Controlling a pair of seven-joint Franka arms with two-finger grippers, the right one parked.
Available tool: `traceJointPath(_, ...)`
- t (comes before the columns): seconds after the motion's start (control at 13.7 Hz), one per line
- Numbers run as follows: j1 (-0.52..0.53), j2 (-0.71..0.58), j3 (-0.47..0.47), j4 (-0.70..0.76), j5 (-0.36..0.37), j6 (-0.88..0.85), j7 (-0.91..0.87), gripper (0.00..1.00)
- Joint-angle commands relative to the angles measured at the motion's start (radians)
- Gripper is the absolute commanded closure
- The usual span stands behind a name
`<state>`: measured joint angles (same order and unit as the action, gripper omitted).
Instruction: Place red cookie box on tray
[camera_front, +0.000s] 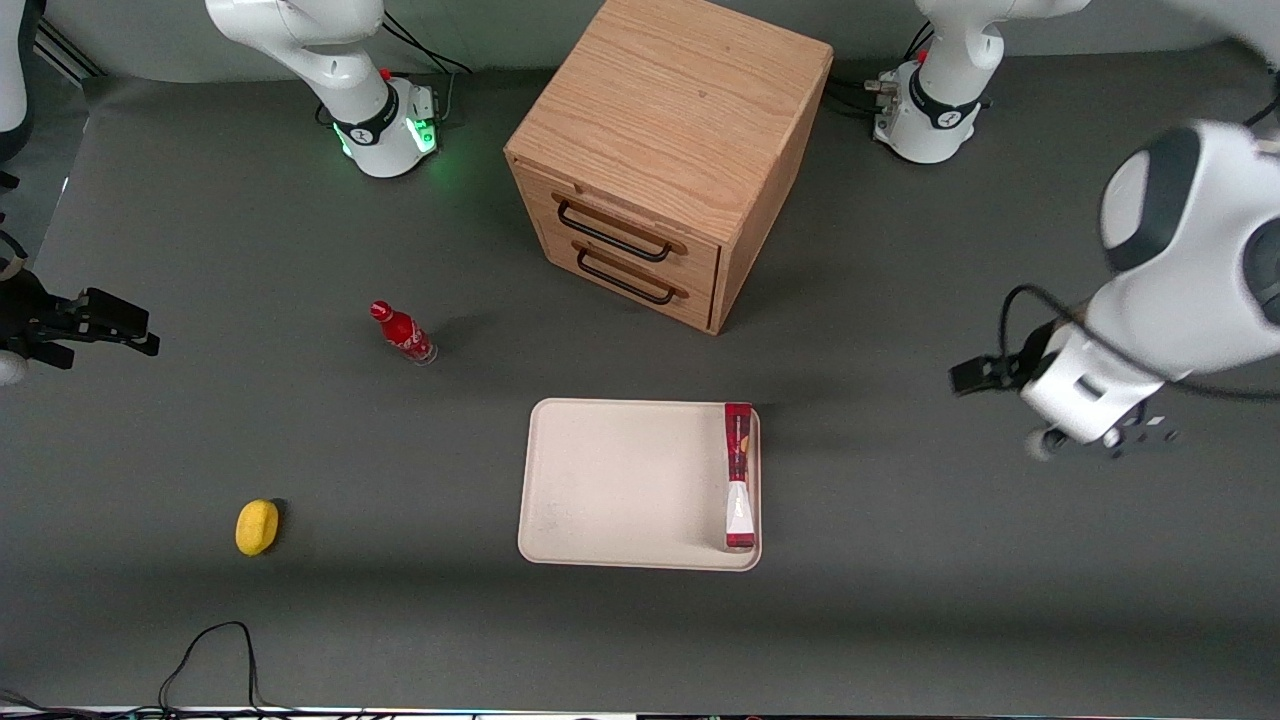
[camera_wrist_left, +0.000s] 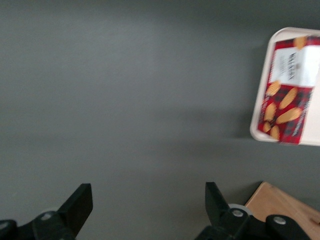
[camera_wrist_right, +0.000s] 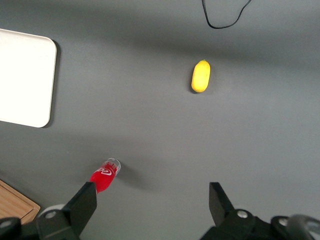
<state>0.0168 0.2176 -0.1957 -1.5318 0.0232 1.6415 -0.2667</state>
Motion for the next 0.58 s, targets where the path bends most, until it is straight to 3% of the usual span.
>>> traceJointPath(0.0, 0.058, -0.257, 0.004, -0.296, 0.02, 0.032, 0.024, 0.0)
traceJointPath(0.15, 0.049, -0.361, 0.054, -0.39, 0.021, 0.035, 0.035, 0.0)
traceJointPath(0.44, -0.052, -0.368, 0.235, -0.331, 0.021, -0.026, 0.038, 0.0)
traceJointPath(0.51, -0.049, -0.363, 0.237, -0.314, 0.021, -0.029, 0.044, 0.0)
